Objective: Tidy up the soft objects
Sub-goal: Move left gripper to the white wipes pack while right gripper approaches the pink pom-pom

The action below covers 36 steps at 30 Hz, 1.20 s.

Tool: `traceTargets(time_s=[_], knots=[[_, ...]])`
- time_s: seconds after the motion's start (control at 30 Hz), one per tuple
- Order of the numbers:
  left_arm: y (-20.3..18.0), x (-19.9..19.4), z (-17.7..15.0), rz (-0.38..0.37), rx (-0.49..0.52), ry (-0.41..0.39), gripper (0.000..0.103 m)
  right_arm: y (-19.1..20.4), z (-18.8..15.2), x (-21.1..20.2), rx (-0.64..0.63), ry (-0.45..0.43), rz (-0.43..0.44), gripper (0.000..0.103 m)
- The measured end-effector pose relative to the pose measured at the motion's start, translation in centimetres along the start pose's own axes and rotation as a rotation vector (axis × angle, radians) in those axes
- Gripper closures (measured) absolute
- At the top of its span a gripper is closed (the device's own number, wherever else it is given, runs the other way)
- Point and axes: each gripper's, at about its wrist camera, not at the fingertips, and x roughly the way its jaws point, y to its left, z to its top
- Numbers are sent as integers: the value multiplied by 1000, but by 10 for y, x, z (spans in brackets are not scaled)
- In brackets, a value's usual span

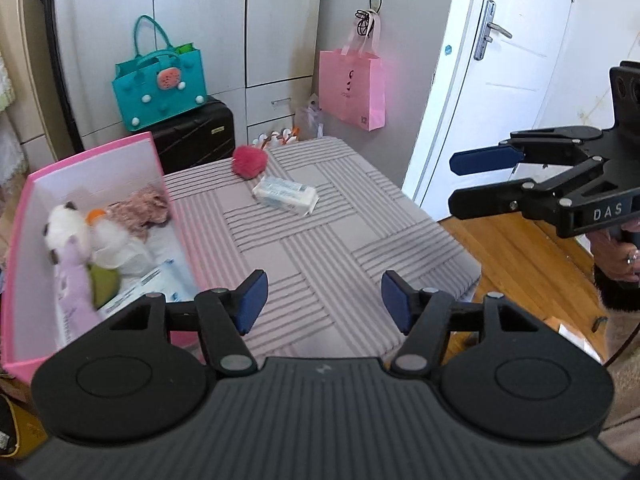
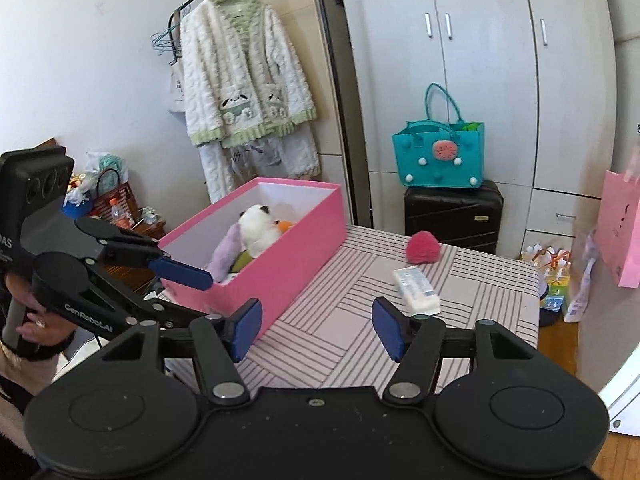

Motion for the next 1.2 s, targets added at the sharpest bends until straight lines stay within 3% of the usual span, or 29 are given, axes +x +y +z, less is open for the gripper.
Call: traceTargets(time_s=[0.3,0.5,0.77,0.9,1.13,1.2], knots=[[-9,70,20,-32,-39,-14,39,-44,0,23,25,-8,-56,33],[-10,117,26,24,-120,-22,38,-79,2,47,46,4,-94,33],[-12,173,40,199,-179,-99,32,-127,12,85,111,3,-103,33],[-6,198,53,192,-243,-90,30,-142,17,103,124,-9,-103,33],[2,232,59,275,-378,-81,30,-162,28,137,117,-10,-111,33],[3,243,62,281,-373,-67,30,-167,32,148,119,2,-109,33]])
